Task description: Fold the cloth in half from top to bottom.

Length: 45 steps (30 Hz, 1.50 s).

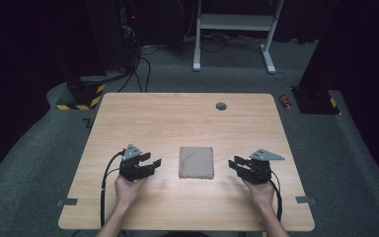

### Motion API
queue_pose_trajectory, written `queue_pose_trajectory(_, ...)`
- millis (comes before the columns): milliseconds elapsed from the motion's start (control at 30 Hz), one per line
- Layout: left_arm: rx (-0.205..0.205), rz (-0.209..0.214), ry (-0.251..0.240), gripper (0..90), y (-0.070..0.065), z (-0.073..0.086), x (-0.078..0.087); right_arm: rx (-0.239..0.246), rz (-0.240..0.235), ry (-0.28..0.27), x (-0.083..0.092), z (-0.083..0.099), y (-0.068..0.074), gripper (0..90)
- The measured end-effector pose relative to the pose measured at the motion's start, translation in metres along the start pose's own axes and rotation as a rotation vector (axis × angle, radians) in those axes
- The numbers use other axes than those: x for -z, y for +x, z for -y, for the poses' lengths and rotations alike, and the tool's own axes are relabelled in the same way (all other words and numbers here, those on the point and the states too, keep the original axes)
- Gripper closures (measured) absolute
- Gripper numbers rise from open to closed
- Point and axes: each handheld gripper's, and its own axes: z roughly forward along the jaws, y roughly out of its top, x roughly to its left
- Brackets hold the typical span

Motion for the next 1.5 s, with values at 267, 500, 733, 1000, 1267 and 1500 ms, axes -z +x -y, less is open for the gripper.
queue_pose_trajectory(267,0.001,-0.002,-0.002,43.6,0.0,0.006,0.005,-0.003,-0.005,-0.003,0.003,0.005,0.002,63.8)
queue_pose_trajectory(500,0.002,-0.006,-0.005,43.5,-0.002,0.01,0.009,-0.003,-0.009,-0.005,0.007,0.011,0.003,63.8)
queue_pose_trajectory(733,0.011,-0.005,-0.008,43.4,-0.002,0.015,0.01,-0.014,-0.011,-0.005,0.009,0.019,0.003,63.8)
queue_pose_trajectory(1000,0.015,-0.006,-0.004,43.5,-0.003,0.021,0.012,-0.03,-0.009,0.001,0.012,0.027,0.002,63.8)
queue_pose_trajectory(1267,0.021,-0.017,0.004,43.4,-0.003,0.028,0.013,-0.036,-0.006,0.015,0.013,0.034,0.002,63.8)
queue_pose_trajectory(1500,0.028,-0.024,0.012,43.4,-0.001,0.032,0.014,-0.038,0.005,0.028,0.013,0.039,0.0,63.8)
